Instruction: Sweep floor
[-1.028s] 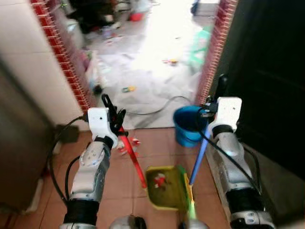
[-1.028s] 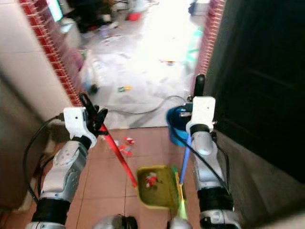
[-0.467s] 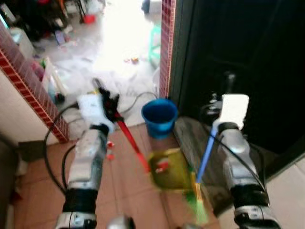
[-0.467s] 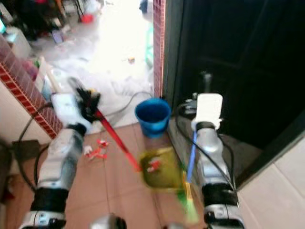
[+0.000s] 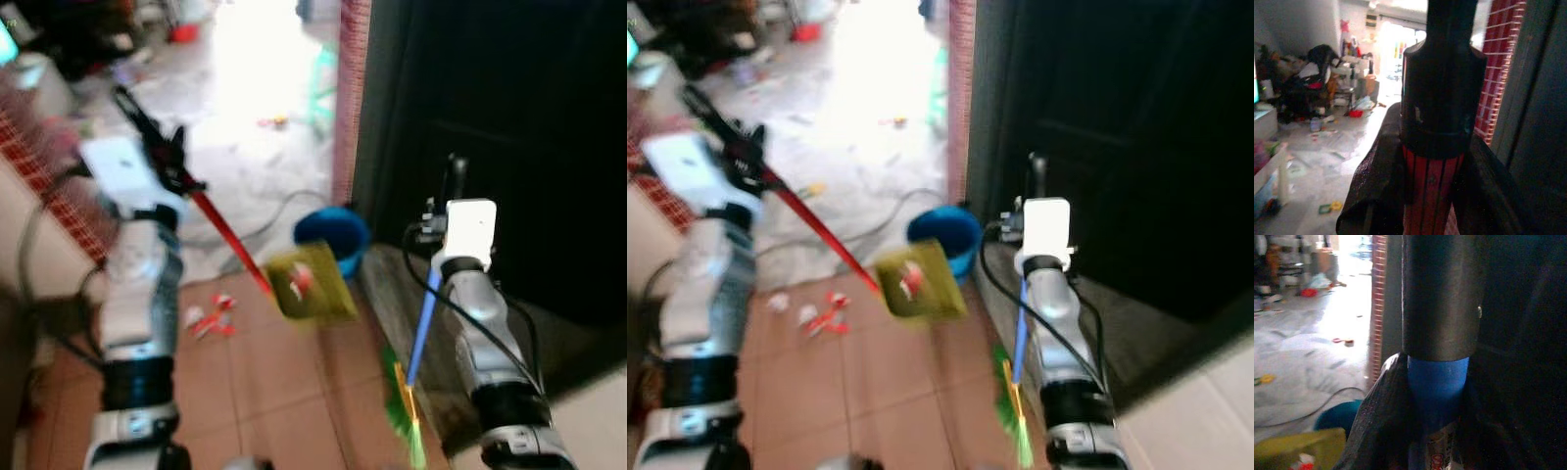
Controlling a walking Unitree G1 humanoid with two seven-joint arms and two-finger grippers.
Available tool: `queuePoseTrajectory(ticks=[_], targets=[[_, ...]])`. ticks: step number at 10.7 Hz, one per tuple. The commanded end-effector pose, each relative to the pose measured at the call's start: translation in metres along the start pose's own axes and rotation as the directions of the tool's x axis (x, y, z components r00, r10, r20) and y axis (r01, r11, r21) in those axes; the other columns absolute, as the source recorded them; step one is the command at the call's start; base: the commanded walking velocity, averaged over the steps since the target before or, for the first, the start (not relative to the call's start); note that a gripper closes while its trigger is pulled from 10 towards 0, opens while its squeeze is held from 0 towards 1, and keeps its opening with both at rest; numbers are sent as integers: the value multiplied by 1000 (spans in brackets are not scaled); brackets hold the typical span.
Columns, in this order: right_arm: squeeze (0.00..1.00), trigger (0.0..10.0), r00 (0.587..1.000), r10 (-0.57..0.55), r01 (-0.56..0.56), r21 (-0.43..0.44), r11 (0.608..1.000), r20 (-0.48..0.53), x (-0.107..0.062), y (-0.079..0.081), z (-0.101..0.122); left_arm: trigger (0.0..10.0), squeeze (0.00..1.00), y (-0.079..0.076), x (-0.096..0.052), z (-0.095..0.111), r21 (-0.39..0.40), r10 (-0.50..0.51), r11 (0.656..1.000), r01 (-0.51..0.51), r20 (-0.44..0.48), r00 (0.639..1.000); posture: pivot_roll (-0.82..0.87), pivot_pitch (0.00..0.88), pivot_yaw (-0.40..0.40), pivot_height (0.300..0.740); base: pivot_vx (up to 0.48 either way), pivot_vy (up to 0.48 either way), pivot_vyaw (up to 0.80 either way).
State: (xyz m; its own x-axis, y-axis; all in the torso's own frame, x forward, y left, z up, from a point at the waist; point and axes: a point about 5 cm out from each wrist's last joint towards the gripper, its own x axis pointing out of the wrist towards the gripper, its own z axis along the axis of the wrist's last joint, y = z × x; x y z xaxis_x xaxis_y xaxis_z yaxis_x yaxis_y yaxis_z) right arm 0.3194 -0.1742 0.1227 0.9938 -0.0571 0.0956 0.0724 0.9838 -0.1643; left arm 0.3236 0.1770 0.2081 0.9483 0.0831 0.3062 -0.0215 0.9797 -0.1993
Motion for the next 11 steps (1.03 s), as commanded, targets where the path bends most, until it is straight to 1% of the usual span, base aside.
queuePoseTrajectory(ticks=[1,2,3,4,5,8,9,11], targets=[[0,10000,1000,-6,6,-9,1000,17,2,-5,2,10000,0,-15,8,31,-47,-38,998,44,126,991,-105,0,54,740,330,0,0],[0,10000,1000,-1,1,-11,1000,11,1,-4,1,10000,0,-13,14,43,-39,-28,999,34,166,986,-103,0,53,740,330,0,0],[0,10000,999,32,-32,-2,999,3,0,0,-2,10000,0,-8,18,48,-16,-18,1000,22,184,983,-104,0,53,740,330,0,0],[0,10000,998,65,-65,-9,998,8,-2,5,-2,10000,0,-1,20,48,8,-2,1000,1,187,982,-106,0,54,740,349,0,0],[0,10000,997,75,-75,-10,997,9,-5,7,-3,10000,0,5,23,50,14,24,1000,-27,194,981,-106,0,54,740,349,0,0],[0,10000,996,84,-84,-13,996,5,-5,7,-4,10000,0,12,31,58,33,50,998,-59,226,973,-116,0,54,740,345,0,0],[0,10000,996,87,-87,-16,996,5,-5,6,-4,10000,0,18,33,60,56,84,993,-100,239,967,-118,0,54,740,341,337,0],[0,10000,996,92,-92,-19,996,-2,-7,6,-6,10000,0,27,35,63,73,128,986,-151,256,958,-118,0,54,740,336,343,0]])
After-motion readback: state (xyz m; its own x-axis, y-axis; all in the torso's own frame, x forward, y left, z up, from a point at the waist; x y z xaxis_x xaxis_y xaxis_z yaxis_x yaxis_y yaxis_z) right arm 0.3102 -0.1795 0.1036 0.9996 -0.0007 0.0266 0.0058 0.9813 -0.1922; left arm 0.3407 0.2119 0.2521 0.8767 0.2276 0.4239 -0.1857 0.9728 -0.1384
